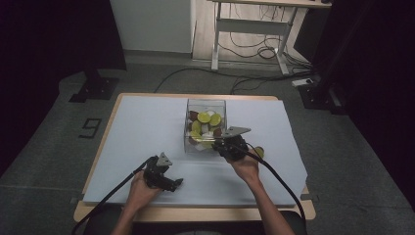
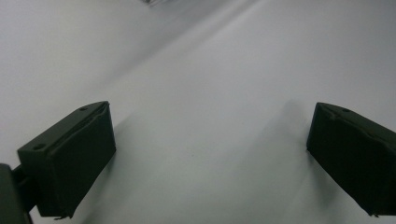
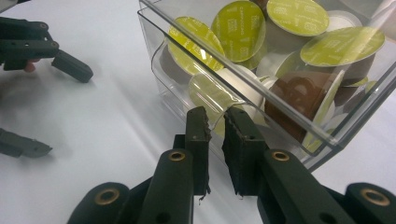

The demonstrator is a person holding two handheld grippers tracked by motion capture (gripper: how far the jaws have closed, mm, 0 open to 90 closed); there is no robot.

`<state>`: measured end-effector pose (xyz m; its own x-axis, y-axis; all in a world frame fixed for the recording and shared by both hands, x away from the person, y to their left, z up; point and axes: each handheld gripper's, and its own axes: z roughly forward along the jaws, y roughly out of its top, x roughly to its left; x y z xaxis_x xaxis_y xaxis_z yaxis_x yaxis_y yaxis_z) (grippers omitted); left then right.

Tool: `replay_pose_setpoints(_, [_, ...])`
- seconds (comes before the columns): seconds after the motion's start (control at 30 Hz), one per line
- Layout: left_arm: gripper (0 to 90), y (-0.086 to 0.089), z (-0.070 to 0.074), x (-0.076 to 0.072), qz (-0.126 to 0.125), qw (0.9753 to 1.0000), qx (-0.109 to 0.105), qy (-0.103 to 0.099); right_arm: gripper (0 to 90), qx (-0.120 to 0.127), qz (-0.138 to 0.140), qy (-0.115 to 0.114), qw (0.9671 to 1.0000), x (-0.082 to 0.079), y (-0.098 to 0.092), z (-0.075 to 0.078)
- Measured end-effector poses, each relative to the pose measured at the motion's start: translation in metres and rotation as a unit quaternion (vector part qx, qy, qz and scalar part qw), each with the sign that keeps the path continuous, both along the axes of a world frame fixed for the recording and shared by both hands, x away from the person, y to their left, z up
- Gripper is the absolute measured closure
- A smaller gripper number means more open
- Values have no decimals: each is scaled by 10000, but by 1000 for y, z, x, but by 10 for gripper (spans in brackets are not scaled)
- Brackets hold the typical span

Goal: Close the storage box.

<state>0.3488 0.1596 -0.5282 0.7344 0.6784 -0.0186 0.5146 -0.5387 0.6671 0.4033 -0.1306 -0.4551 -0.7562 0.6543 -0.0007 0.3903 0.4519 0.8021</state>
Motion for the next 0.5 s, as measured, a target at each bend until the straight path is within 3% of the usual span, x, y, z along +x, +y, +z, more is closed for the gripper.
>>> replay_pose_setpoints(0.5, [3,0,0,0,-21,10000,16,8,778,101,-159,24,9998,9,2,-2])
